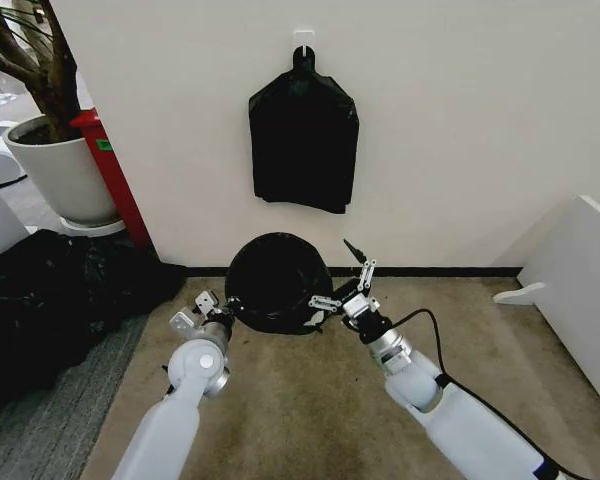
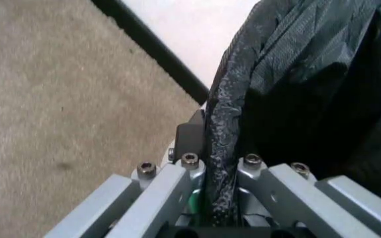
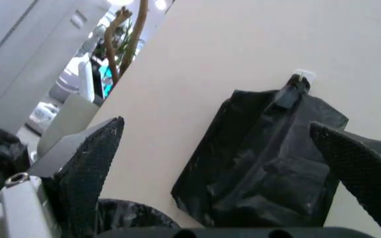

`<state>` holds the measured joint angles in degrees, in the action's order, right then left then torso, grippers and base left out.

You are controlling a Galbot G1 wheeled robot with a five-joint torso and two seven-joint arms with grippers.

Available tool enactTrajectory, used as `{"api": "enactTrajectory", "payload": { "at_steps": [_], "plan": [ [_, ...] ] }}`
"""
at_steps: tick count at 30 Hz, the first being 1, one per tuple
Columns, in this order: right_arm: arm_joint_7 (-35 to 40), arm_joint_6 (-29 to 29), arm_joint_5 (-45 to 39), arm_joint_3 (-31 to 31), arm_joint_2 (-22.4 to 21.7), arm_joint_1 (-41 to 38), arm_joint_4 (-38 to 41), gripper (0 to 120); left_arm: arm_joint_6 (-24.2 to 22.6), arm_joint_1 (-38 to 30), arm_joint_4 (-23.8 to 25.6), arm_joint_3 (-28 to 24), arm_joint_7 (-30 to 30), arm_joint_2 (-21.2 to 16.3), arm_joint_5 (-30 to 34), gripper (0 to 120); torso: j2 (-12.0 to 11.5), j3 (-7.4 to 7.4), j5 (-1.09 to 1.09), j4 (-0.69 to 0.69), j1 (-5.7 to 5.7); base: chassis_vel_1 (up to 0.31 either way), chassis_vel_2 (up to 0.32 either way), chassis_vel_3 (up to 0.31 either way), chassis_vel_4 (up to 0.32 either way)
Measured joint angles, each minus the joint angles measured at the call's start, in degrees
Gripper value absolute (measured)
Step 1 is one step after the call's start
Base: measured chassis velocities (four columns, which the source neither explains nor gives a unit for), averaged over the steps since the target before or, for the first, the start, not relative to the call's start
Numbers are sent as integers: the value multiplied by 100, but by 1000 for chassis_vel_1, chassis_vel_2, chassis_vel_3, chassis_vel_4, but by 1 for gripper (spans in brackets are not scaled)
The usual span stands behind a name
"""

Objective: Place the garbage bag over the trash bin.

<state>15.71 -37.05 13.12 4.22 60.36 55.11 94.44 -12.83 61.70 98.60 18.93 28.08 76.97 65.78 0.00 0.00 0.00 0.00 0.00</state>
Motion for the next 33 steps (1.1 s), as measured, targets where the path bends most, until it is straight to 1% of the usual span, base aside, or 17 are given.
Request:
{"api": "enactTrajectory", "payload": {
  "at_steps": [3,4,7,12,17,19,20,22,25,27,31,33],
  "plan": [
    [-18,-48,207,-84,-4,35,-114,100,-14,-30,6,64,43,26,48,1,0,0,0,0,0,0,0,0,0],
    [-31,-58,339,-130,-35,71,-196,100,-41,-74,49,146,98,19,159,1,0,0,0,0,0,0,0,0,0],
    [-29,-86,639,-217,-101,166,-486,100,-125,-127,150,332,193,-50,427,1,0,0,0,-1,0,0,0,0,0],
    [2,-264,909,-318,-85,235,-840,100,-192,-83,267,441,242,-177,577,1,0,0,1,-1,0,0,0,0,0],
    [137,-325,810,-389,-6,251,-778,100,-192,179,350,224,242,-172,183,1,0,0,0,0,0,0,0,0,0],
    [192,-323,773,-365,46,223,-685,100,-196,318,377,128,248,-123,-53,1,0,0,-2,-3,0,0,0,0,0],
    [203,-313,769,-294,103,156,-612,100,-240,461,412,47,309,-59,-317,1,0,0,0,0,0,0,0,0,0],
    [192,-304,811,-251,146,123,-536,100,-319,536,420,-25,390,-1,-530,1,0,0,1,3,0,0,0,0,0],
    [171,-292,841,-232,168,125,-488,100,-402,547,420,-69,455,48,-658,1,0,0,0,1,0,0,0,0,0],
    [145,-265,851,-218,186,144,-462,100,-548,542,400,-110,559,94,-832,1,0,0,0,-1,0,0,0,0,0],
    [123,-257,854,-217,195,149,-463,100,-717,535,423,-124,724,111,-852,1,0,0,0,0,0,0,0,0,0],
    [107,-251,854,-211,197,148,-480,100,-803,539,488,-129,793,120,-832,12,0,0,0,-1,0,0,0,0,0]
  ]
}}
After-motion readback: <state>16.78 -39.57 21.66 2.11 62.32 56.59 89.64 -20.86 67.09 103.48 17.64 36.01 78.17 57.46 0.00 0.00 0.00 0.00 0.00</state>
